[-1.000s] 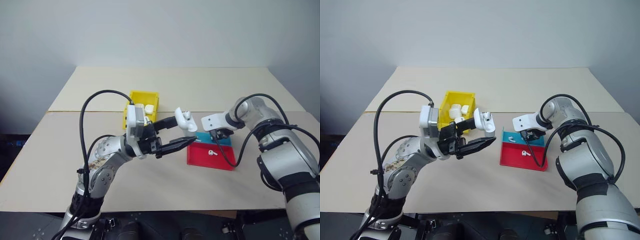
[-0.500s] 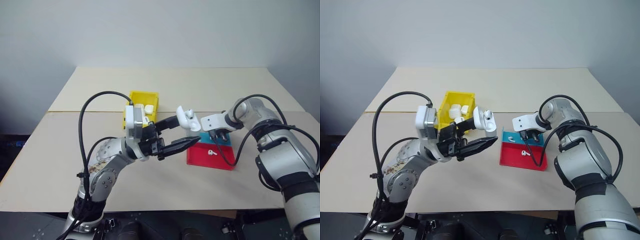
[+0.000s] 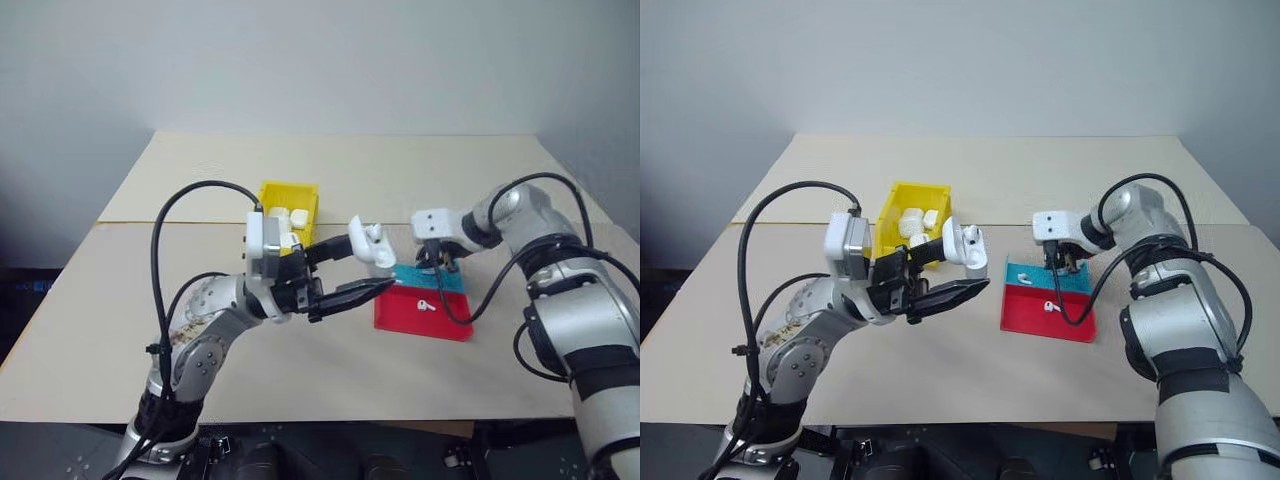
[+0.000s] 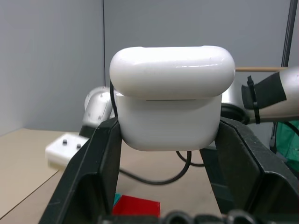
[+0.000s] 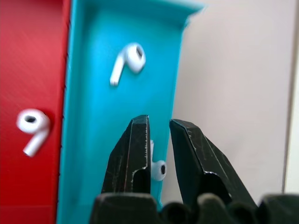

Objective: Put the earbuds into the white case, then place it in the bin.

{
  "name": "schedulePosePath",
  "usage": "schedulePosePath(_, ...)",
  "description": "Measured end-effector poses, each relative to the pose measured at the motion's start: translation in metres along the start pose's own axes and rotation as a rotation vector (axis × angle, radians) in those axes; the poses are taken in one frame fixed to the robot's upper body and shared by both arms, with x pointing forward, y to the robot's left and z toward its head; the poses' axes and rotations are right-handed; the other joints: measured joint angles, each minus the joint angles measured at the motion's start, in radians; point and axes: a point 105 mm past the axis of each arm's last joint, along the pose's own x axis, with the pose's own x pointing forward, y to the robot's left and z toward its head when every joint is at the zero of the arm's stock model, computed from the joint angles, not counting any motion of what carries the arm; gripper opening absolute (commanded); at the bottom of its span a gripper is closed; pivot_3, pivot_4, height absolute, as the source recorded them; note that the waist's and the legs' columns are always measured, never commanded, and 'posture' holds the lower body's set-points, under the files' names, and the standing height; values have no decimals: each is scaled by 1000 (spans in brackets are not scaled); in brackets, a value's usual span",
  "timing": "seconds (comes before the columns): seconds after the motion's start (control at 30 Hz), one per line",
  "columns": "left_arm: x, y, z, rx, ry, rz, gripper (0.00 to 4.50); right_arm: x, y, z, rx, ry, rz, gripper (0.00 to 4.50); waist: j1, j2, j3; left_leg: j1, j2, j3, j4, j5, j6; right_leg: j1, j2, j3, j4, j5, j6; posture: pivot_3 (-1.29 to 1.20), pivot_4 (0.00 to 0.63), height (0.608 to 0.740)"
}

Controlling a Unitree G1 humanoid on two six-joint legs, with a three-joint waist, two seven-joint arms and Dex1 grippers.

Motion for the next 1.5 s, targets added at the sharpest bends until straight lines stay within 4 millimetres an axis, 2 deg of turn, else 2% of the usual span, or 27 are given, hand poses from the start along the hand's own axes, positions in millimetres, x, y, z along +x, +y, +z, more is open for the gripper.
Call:
schedulePosePath(0.1,-1,4,3,12,2,4,2743,2,1,13,13,-46,37,2949,-2,0,0,0,0,0,0,0,0,0,0,0,0,0,0,0,150,740)
schedulePosePath(0.27,1,4,5,18,-6,-4,2743,27,5,25,40,-38,61,2949,1,0,0,0,0,0,0,0,0,0,0,0,0,0,0,0,150,740)
schedulePosePath(0.43,2,4,5,15,-10,-2,2743,42,5,20,111,41,43,2949,4,0,0,0,0,0,0,0,0,-1,0,0,0,0,0,0,150,740)
schedulePosePath(0.73,2,5,5,12,-14,8,2743,49,12,13,194,138,84,2949,3,0,0,0,0,1,0,0,0,-1,0,0,0,0,0,0,150,740)
schedulePosePath(1.37,9,0,2,-48,-53,33,2743,55,10,10,218,180,41,2949,2,0,0,0,0,0,0,0,0,-1,0,0,1,0,0,0,150,740)
schedulePosePath(1.5,7,0,0,-54,-48,40,2743,55,11,10,217,181,51,2068,2,0,0,0,0,0,0,0,0,-1,0,0,1,0,0,0,150,740)
